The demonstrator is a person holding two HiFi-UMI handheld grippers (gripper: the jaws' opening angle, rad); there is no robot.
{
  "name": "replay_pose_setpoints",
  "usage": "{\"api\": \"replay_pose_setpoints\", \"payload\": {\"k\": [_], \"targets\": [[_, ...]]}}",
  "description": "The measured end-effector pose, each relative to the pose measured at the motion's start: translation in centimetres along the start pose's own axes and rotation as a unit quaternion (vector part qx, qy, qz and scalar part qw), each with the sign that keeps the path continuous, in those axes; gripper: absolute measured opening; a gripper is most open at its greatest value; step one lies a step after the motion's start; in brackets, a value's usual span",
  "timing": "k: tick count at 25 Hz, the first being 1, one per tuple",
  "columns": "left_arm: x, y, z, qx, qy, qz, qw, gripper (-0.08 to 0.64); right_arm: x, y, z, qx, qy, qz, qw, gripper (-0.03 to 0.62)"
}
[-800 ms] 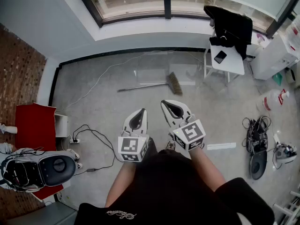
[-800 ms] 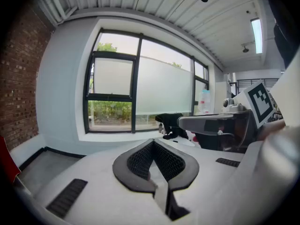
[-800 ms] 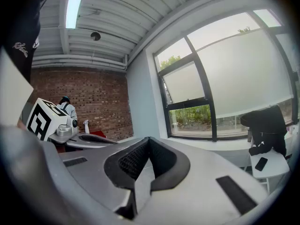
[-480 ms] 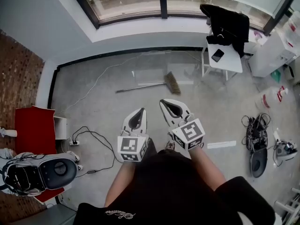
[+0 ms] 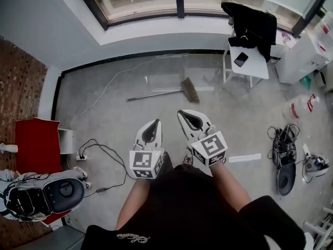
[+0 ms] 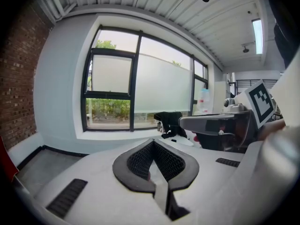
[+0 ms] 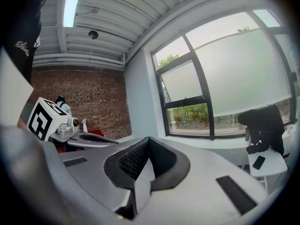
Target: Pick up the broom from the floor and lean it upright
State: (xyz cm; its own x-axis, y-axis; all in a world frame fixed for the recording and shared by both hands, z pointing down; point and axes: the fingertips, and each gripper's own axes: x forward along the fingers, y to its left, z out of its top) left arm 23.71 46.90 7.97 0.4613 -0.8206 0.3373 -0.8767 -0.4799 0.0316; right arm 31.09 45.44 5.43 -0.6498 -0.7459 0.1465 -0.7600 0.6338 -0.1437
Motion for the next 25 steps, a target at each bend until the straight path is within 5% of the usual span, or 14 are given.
{"api": "replay_pose_setpoints", "payload": {"k": [13,25], "targets": [[0.2,4.4,-2.7,-0.036,0.025,0.024,0.9988,0.006,3.8,0.4,-2.0,0.018,0.029,0.011,0.999,0.008],[1.8,19.8,-2.7,-0.068,0.025,0.037,0.9967,0.006,18.9,4.4,-1.3,-0.002,0.067,0.032,0.997,0.008]]}}
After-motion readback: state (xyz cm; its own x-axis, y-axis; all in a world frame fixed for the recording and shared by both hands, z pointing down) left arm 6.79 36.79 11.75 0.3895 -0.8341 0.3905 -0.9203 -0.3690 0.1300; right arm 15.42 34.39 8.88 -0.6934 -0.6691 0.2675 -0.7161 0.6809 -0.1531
